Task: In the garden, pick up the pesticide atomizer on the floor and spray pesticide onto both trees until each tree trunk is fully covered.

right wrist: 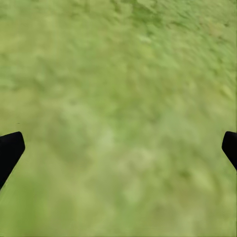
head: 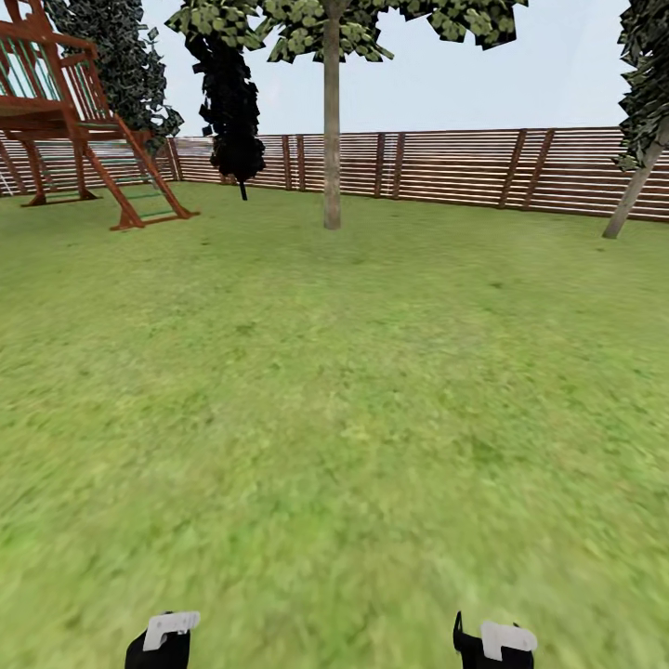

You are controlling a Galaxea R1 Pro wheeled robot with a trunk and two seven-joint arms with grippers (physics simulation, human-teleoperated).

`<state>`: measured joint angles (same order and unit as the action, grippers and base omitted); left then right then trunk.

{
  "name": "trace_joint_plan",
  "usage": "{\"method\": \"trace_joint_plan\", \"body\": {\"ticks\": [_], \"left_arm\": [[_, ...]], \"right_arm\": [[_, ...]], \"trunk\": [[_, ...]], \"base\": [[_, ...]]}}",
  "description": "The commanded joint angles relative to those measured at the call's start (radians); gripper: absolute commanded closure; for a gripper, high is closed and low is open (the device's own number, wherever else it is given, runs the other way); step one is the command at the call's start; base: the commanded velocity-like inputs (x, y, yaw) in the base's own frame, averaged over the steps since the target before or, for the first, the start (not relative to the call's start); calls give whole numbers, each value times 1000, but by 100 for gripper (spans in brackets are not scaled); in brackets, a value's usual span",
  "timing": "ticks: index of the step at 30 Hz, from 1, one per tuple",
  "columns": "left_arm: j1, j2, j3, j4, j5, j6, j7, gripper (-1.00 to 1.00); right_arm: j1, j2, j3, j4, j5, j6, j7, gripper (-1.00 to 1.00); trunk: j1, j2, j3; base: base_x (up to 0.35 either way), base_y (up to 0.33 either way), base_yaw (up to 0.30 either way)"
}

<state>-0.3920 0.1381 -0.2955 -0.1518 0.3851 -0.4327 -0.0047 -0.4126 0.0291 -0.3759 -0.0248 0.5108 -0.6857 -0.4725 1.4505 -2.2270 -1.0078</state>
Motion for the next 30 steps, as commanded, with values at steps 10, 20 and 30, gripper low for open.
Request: {"method": "trace_joint_plan", "body": {"ticks": [10, 20, 30], "left_arm": [[0, 3, 1, 0, 0, 0, 0, 100], [0, 0, 0, 0, 0, 0, 0, 100], [1, 0, 1, 0, 0, 0, 0, 100]], "right_arm": [[0, 0, 0, 0, 0, 0, 0, -100], [0, 0, 0, 0, 0, 0, 0, -100], [0, 0, 0, 0, 0, 0, 0, -100]], "trunk": [[0, 0, 0], [0, 0, 0], [0, 0, 0]], "base": [[340, 0, 0], [340, 0, 0], [340, 0, 0]]}}
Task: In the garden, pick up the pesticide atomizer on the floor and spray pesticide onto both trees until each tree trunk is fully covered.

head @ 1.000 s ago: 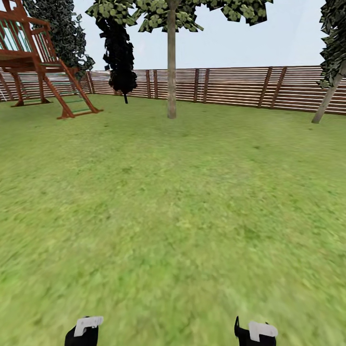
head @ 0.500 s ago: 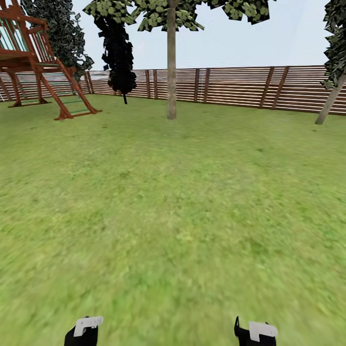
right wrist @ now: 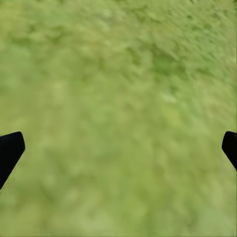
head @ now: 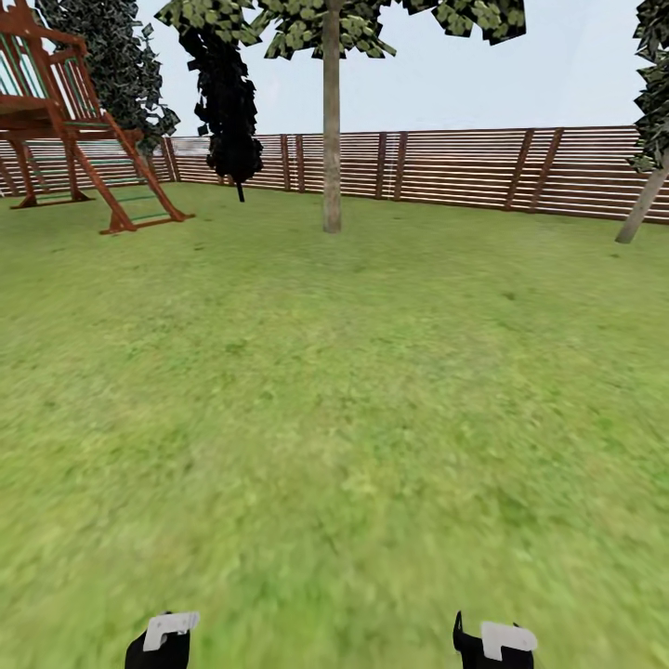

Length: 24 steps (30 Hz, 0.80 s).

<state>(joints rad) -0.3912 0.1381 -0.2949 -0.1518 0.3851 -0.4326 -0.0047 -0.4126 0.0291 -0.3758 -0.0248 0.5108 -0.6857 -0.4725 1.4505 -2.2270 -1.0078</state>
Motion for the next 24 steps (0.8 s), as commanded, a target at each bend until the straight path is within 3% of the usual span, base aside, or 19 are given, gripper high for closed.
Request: {"method": "trace_joint_plan", "body": {"ticks": [1, 24], "left_arm": [[0, 0, 0, 0, 0, 0, 0, 100], [0, 0, 0, 0, 0, 0, 0, 100]], "right_arm": [[0, 0, 0, 0, 0, 0, 0, -100], [0, 0, 0, 0, 0, 0, 0, -100]], "trunk": [[0, 0, 0], [0, 0, 0]], "base": [[340, 0, 0], [340, 0, 0]]}}
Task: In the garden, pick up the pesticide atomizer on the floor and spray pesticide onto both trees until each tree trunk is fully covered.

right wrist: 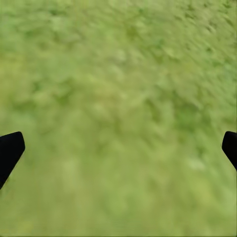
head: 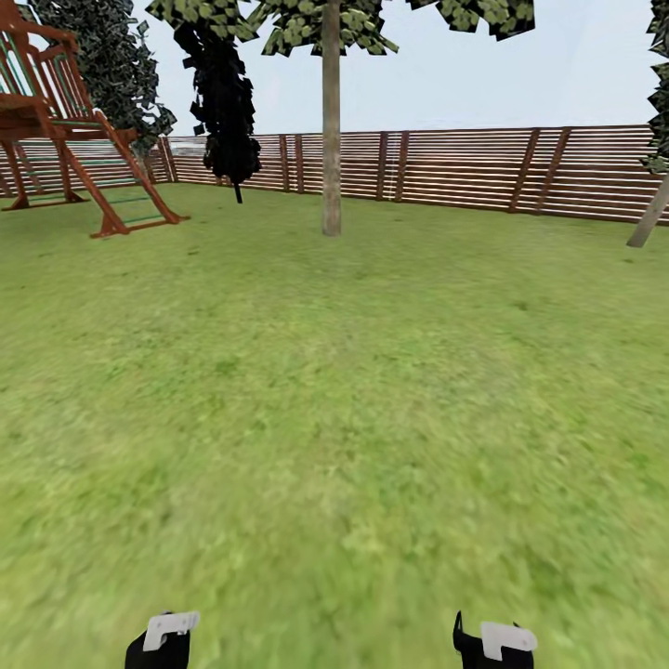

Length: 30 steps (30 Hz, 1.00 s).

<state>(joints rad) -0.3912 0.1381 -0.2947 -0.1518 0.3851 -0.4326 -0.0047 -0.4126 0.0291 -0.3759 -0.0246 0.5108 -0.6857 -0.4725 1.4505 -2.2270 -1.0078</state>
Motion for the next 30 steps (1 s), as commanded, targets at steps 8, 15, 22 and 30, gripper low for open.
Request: {"method": "trace_joint_plan", "body": {"ticks": [8, 15, 22, 30], "left_arm": [[0, 0, 0, 0, 0, 0, 0, 100], [0, 1, 0, 0, 0, 0, 0, 100], [0, 1, 0, 0, 0, 0, 0, 100], [-1, 1, 0, 0, 0, 0, 0, 100]], "right_arm": [[0, 0, 0, 0, 0, 0, 0, -100], [0, 0, 0, 0, 0, 0, 0, -100], [0, 0, 0, 0, 0, 0, 0, -100], [0, 0, 0, 0, 0, 0, 0, -100]], "trunk": [[0, 0, 0], [0, 0, 0], [0, 0, 0], [0, 0, 0]], "base": [[340, 0, 0], [340, 0, 0], [340, 0, 0], [340, 0, 0]]}}
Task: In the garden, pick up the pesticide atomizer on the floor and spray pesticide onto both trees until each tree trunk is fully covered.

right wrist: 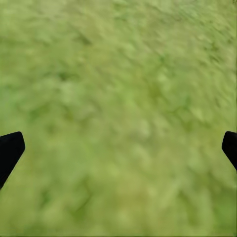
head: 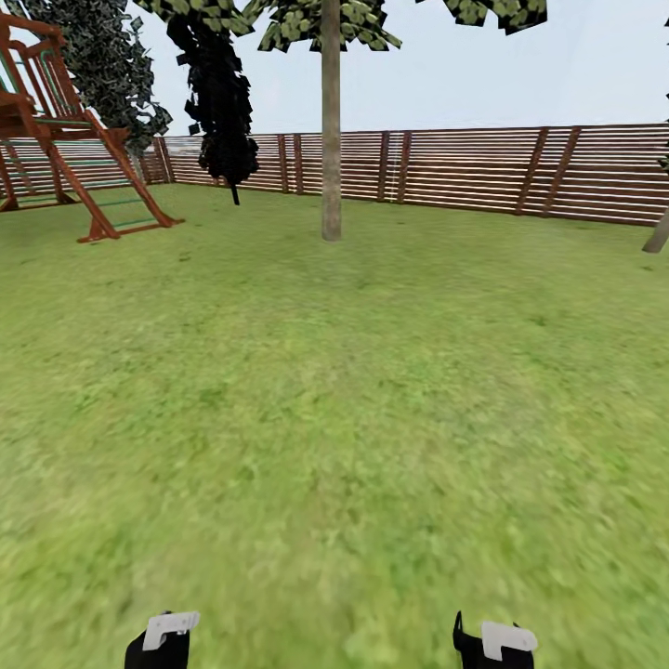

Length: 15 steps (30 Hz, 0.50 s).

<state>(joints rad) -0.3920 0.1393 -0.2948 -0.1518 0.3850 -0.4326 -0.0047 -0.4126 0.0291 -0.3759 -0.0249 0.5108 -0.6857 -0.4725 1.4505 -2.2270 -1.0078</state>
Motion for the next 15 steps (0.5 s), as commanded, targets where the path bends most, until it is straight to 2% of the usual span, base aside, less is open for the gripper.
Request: {"method": "trace_joint_plan", "body": {"ticks": [1, 15], "left_arm": [[0, 0, 0, 0, 0, 0, 0, 100], [0, 0, 0, 0, 0, 0, 0, 100]], "right_arm": [[0, 0, 0, 0, 0, 0, 0, -100], [0, 0, 0, 0, 0, 0, 0, -100]], "trunk": [[0, 0, 0], [0, 0, 0]], "base": [[340, 0, 0], [340, 0, 0]]}}
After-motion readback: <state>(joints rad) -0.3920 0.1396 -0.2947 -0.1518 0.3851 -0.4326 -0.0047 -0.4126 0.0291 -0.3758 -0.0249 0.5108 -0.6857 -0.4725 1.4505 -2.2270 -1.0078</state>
